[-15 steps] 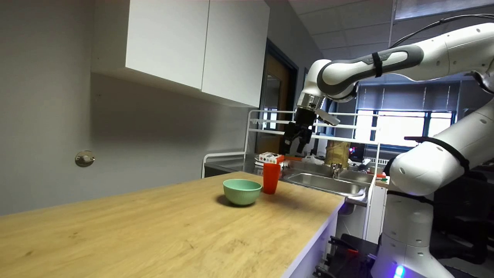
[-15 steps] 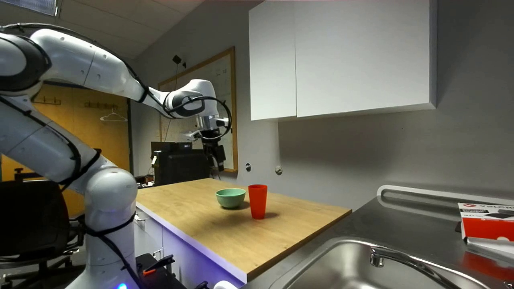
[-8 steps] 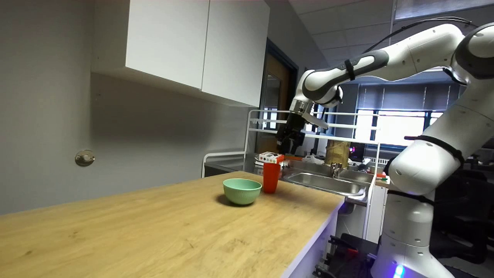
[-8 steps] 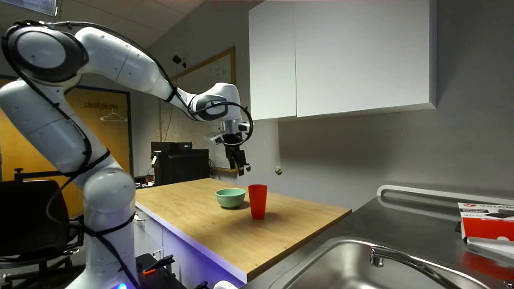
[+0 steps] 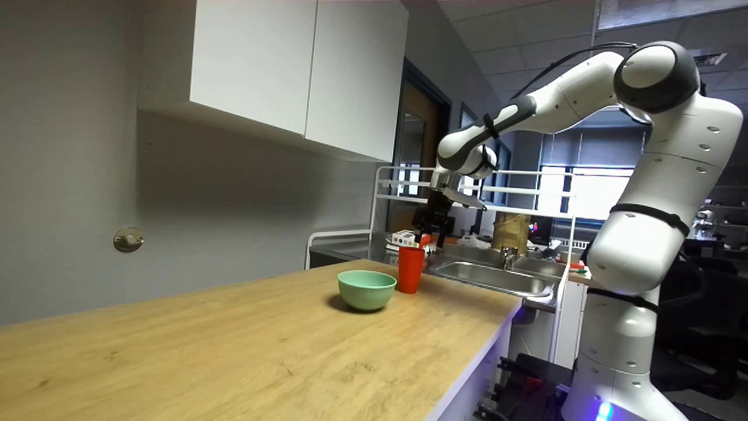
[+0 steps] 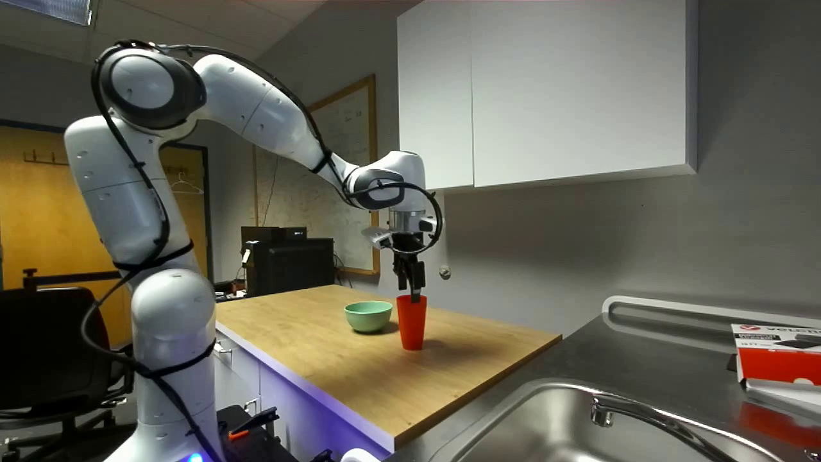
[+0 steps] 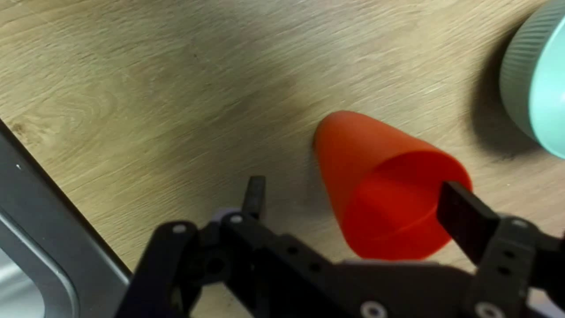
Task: Pour the contents of the orange cup into the green bowl
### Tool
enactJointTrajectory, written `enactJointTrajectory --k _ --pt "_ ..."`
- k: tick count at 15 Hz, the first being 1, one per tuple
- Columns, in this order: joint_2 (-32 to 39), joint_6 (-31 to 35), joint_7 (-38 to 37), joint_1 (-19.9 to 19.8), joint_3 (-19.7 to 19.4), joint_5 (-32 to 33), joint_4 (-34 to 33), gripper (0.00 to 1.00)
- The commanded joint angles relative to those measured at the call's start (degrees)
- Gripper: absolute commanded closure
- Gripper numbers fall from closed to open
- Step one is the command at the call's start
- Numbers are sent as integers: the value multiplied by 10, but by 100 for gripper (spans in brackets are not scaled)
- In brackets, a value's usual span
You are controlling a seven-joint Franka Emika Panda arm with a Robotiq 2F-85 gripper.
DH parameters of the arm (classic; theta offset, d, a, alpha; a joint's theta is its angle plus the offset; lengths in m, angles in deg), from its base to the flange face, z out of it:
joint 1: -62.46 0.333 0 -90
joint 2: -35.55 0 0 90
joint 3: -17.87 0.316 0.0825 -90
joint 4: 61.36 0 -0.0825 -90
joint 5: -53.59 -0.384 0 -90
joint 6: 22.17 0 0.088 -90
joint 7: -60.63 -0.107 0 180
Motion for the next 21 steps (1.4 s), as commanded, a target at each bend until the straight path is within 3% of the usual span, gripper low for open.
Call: enactJointTrajectory --k 1,5,6,8,16,21 --pt "63 -13 27 -6 -15 -25 -53 0" --pt "108 -18 41 -10 -18 -47 -80 0" --pt "118 -16 41 -11 -17 -47 -85 22" --pt "132 -16 41 -12 -15 -52 -93 32" --pt "144 -17 33 -12 -9 -48 -99 96" --pt "116 -24 10 -2 8 -35 -84 99"
